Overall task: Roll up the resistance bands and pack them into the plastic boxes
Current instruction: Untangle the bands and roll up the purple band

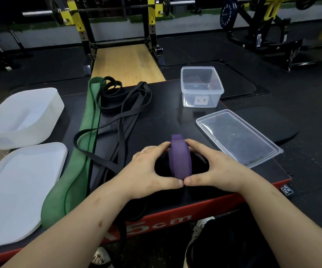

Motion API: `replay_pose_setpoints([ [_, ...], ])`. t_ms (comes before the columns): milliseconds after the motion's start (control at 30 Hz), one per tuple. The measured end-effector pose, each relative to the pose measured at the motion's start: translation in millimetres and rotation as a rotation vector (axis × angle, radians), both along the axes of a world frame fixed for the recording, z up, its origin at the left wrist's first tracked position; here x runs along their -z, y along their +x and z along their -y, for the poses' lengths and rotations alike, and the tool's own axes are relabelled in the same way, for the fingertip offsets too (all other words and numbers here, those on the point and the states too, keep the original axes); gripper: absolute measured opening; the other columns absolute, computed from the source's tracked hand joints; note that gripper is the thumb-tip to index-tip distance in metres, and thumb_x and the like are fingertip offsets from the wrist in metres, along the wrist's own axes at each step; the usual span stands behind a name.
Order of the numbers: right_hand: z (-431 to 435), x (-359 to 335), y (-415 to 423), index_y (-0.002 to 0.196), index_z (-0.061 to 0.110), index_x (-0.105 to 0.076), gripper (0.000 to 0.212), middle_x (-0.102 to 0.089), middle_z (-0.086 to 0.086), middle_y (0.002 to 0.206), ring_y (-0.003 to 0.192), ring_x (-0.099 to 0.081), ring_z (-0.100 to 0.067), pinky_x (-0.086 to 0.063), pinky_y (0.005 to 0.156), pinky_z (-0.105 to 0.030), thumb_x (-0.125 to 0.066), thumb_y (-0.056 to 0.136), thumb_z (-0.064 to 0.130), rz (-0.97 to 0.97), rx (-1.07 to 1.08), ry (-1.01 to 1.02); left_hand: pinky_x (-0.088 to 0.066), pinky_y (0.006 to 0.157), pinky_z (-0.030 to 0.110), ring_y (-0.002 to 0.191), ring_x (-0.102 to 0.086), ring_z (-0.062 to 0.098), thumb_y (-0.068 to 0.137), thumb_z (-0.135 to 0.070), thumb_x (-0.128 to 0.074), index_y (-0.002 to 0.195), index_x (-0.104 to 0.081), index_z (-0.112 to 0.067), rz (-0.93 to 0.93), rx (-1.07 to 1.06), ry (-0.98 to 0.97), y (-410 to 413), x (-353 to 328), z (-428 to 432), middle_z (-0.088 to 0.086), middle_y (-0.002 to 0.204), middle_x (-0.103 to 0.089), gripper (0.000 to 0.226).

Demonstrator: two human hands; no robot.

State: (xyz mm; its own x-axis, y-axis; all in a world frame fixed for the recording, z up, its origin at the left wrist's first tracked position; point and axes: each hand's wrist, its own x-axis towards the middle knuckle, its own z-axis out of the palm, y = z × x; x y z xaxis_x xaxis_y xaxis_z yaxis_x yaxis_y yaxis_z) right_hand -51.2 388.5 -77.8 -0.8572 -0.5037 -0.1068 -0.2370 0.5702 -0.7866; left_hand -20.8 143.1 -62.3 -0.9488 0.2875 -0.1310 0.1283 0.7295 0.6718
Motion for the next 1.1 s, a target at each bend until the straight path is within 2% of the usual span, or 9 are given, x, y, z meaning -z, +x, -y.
replay_pose_setpoints([
  [67, -1.2, -4.1, 5.7, 0.154, 0.049, -0.035, 0.108, -0.046, 0.033, 0.144, 0.135, -0.038, 0.016, -0.034, 0.119, -0.028, -0.082, 0.059, 0.071, -0.011, 0.001, 0.037, -0.032, 0.120, 0.044, 0.146, -0.028, 0.008, 0.061, -0.073, -0.078, 0.151, -0.033, -0.051, 0.007, 0.020, 0.000, 3.1, 1.9, 1.4, -0.024, 0.148, -0.038, 0.103],
  [267, -6.7, -1.8, 14.4, 0.144, 0.041, -0.051, 0.089, -0.048, 0.029, 0.135, 0.132, -0.043, 0.008, -0.036, 0.112, -0.024, -0.070, 0.065, 0.078, -0.041, -0.056, 0.068, -0.021, 0.122, 0.034, 0.145, -0.019, -0.002, 0.068, -0.082, -0.061, 0.151, -0.038, -0.044, -0.045, 0.105, -0.065, 17.4, 2.2, -3.7, -0.026, 0.152, -0.037, 0.094],
  [367, -0.9, 0.7, 5.0, 0.136, 0.038, -0.058, 0.082, -0.049, 0.024, 0.132, 0.128, -0.045, 0.007, -0.037, 0.111, -0.028, -0.058, 0.068, 0.084, -0.016, -0.015, 0.083, -0.019, 0.120, 0.030, 0.146, -0.020, 0.000, 0.080, -0.076, -0.062, 0.157, -0.024, -0.046, -0.041, 0.051, -0.034, 15.2, 5.8, -3.7, -0.030, 0.150, -0.033, 0.091],
  [533, 12.2, 2.4, -9.3, 0.124, 0.036, -0.067, 0.082, -0.053, 0.024, 0.129, 0.122, -0.048, 0.009, -0.037, 0.106, -0.026, -0.042, 0.066, 0.090, 0.019, 0.097, 0.072, -0.024, 0.124, 0.041, 0.149, -0.023, 0.006, 0.071, -0.074, -0.071, 0.154, -0.011, -0.060, 0.003, 0.017, 0.051, 8.3, 6.0, -1.9, -0.034, 0.154, -0.032, 0.104],
  [667, 13.9, 4.4, -7.4, 0.130, 0.045, -0.060, 0.074, -0.060, 0.026, 0.126, 0.123, -0.053, 0.006, -0.040, 0.107, -0.029, -0.045, 0.071, 0.086, 0.024, 0.110, -0.010, -0.006, 0.129, 0.041, 0.146, -0.019, -0.011, 0.079, -0.068, -0.071, 0.159, -0.011, -0.050, -0.017, 0.046, 0.042, 5.0, 6.7, -2.7, -0.029, 0.158, -0.031, 0.102],
  [800, 11.5, 4.7, -13.7, 0.143, 0.066, -0.036, 0.082, -0.061, 0.036, 0.120, 0.138, -0.042, 0.005, -0.029, 0.120, -0.034, -0.055, 0.067, 0.091, 0.103, 0.143, -0.075, 0.003, 0.128, 0.035, 0.124, -0.010, -0.036, 0.087, -0.070, -0.060, 0.160, -0.005, -0.047, 0.021, 0.081, 0.013, 2.2, 8.9, -5.0, -0.029, 0.154, -0.032, 0.094],
  [867, 12.6, 2.2, -19.0, 0.142, 0.062, -0.044, 0.081, -0.062, 0.032, 0.131, 0.141, -0.045, -0.001, -0.030, 0.122, -0.042, -0.051, 0.068, 0.095, 0.095, 0.140, -0.065, 0.003, 0.128, 0.036, 0.130, -0.012, -0.029, 0.090, -0.071, -0.053, 0.161, -0.004, -0.046, 0.021, 0.068, 0.002, -0.8, 10.0, -7.0, -0.024, 0.159, -0.031, 0.090],
  [1033, 11.6, -8.8, -17.9, 0.134, 0.042, -0.065, 0.040, -0.069, 0.025, 0.126, 0.123, -0.060, 0.003, -0.040, 0.117, -0.041, -0.059, 0.098, 0.057, 0.102, 0.137, -0.188, 0.001, 0.129, 0.039, 0.153, -0.013, -0.001, 0.088, -0.075, -0.049, 0.160, -0.008, -0.048, -0.007, 0.027, 0.054, -6.9, 12.3, -10.5, -0.027, 0.161, -0.027, 0.086],
  [1100, 10.4, -7.9, -15.5, 0.135, 0.039, -0.065, 0.042, -0.070, 0.022, 0.128, 0.125, -0.061, 0.000, -0.040, 0.118, -0.044, -0.061, 0.097, 0.057, 0.107, 0.127, -0.241, -0.003, 0.129, 0.038, 0.155, -0.012, 0.004, 0.087, -0.073, -0.054, 0.159, -0.010, -0.051, -0.032, 0.029, 0.083, -8.1, 13.0, -10.6, -0.033, 0.157, -0.025, 0.086],
])
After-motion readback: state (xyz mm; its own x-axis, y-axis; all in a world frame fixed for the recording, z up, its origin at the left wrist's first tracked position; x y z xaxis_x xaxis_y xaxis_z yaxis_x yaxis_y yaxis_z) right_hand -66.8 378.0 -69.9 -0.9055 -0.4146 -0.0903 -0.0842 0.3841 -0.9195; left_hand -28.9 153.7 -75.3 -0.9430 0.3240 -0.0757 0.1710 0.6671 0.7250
